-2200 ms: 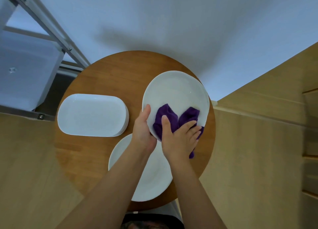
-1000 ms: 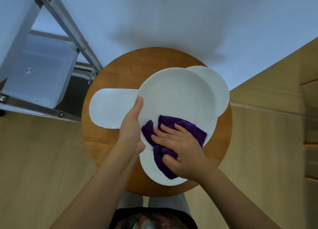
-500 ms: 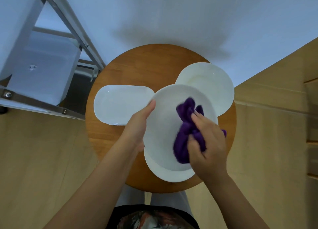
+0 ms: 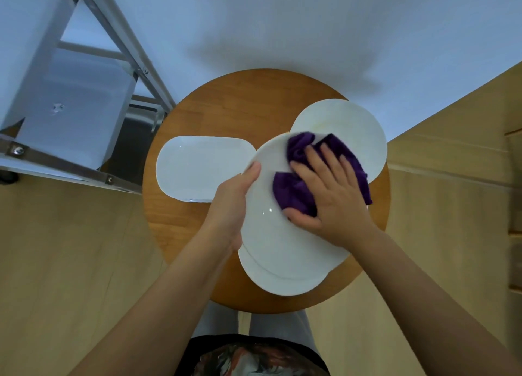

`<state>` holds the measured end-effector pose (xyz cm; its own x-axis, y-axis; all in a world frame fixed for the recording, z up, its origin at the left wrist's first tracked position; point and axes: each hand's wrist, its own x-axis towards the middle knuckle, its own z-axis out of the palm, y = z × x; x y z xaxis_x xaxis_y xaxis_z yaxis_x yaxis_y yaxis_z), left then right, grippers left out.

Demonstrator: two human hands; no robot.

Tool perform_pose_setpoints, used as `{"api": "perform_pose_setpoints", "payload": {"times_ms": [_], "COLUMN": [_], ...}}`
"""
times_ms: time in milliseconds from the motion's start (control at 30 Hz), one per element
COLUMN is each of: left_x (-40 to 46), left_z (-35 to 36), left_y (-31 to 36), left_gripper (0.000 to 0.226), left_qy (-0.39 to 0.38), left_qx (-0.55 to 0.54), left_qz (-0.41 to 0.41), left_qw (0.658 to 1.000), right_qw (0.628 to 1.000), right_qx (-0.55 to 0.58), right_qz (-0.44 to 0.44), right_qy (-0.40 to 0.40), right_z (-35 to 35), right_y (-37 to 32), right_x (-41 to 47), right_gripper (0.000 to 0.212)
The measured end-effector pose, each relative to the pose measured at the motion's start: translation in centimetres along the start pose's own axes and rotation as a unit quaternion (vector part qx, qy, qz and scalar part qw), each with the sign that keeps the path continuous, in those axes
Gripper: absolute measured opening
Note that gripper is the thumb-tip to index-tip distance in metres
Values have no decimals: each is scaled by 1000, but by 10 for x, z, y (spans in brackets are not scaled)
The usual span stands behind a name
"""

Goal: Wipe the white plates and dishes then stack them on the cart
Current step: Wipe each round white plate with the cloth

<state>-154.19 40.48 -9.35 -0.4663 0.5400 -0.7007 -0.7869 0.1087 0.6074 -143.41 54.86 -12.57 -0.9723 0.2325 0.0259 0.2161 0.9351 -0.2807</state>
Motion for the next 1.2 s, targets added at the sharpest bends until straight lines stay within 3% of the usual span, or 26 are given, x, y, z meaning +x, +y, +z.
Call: {"api": "perform_pose_setpoints", "payload": {"times_ms": [167,300,400,533,633,733,833,933,1000,1067,1133,1200], "left_x": [0,-2,-5,-8,-14,-17,-17,-2,6,8,10,13], "left_z": [7,21,26,21,22,26,28,12,-4,-17,-27,-36], "left_y": [3,-6,-10,-8,-7,5,18,9,-3,-14,-23,-28], "left_gripper": [26,22,21,30,18,23,55,50,57,61,66,76], "left_qy": [46,80,113,141,128,111,102,164,175,82,5,-21], "left_qx": [-15,-22,-48,-76,-87,-13,49,107,140,37,-91,-164], "left_qz": [66,78,51,35,41,70,107,123,68,-18,-51,-62], "left_qw": [997,994,991,986,987,991,988,973,972,996,994,984], "right_qw": [978,944,937,953,974,963,899,806,721,623,540,502], "right_qx": [28,151,253,275,204,220,378,510,614,713,769,787], "right_qz": [205,294,241,117,96,73,177,271,297,291,308,330], "right_qy": [12,-2,-7,-58,33,139,134,128,125,139,148,138], "right_z": [9,21,24,15,6,-4,-29,-41,-46,-45,-39,-31], "right_y": [-28,-75,-91,-85,-83,-81,-76,-68,-58,-51,-47,-44], "right_x": [-20,-36,-38,-43,-38,-36,-33,-32,-30,-29,-32,-38], "right_gripper": [77,74,61,87,71,51,52,68,78,78,59,53]}}
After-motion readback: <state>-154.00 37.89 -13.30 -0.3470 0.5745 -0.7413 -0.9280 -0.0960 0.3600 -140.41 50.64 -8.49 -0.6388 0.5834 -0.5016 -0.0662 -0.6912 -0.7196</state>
